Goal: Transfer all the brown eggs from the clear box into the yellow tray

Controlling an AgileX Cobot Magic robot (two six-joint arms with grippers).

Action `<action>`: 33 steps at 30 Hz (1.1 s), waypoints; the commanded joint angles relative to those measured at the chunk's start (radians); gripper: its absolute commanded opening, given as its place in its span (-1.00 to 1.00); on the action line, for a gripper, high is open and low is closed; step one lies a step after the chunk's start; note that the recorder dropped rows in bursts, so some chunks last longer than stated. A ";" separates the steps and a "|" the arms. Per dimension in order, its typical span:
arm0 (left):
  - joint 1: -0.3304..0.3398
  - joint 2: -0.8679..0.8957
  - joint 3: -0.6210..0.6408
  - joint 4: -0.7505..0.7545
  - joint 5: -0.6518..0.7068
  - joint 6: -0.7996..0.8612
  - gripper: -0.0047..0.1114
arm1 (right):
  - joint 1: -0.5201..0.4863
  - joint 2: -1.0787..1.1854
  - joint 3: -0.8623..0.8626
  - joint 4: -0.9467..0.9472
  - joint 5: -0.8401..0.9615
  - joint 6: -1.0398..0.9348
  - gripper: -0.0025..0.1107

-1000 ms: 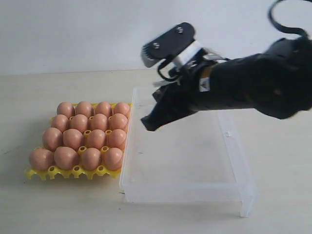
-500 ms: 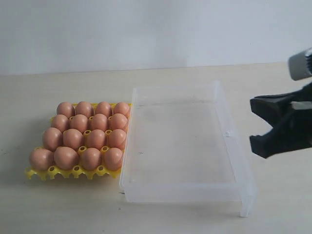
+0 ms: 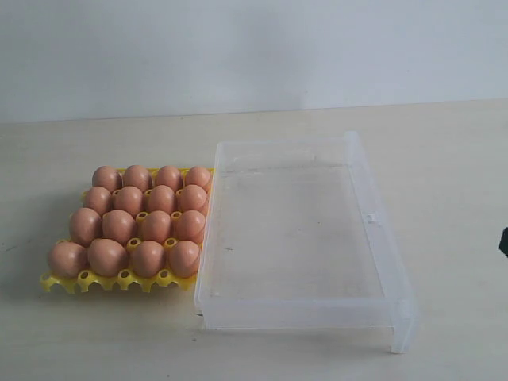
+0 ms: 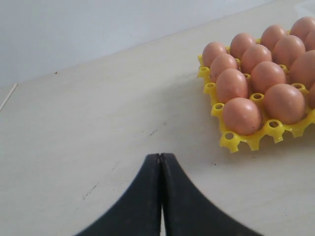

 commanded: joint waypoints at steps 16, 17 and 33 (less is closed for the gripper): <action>-0.006 -0.006 -0.004 0.000 -0.006 -0.006 -0.92 | -0.215 -0.351 0.070 0.081 0.013 0.002 -0.96; -0.006 -0.006 -0.004 0.000 -0.006 -0.006 -0.92 | -0.215 -0.351 0.070 0.081 0.013 0.002 -0.96; -0.006 -0.006 -0.004 0.000 -0.006 -0.006 -0.92 | -0.215 -0.351 0.070 0.082 0.011 0.002 -0.96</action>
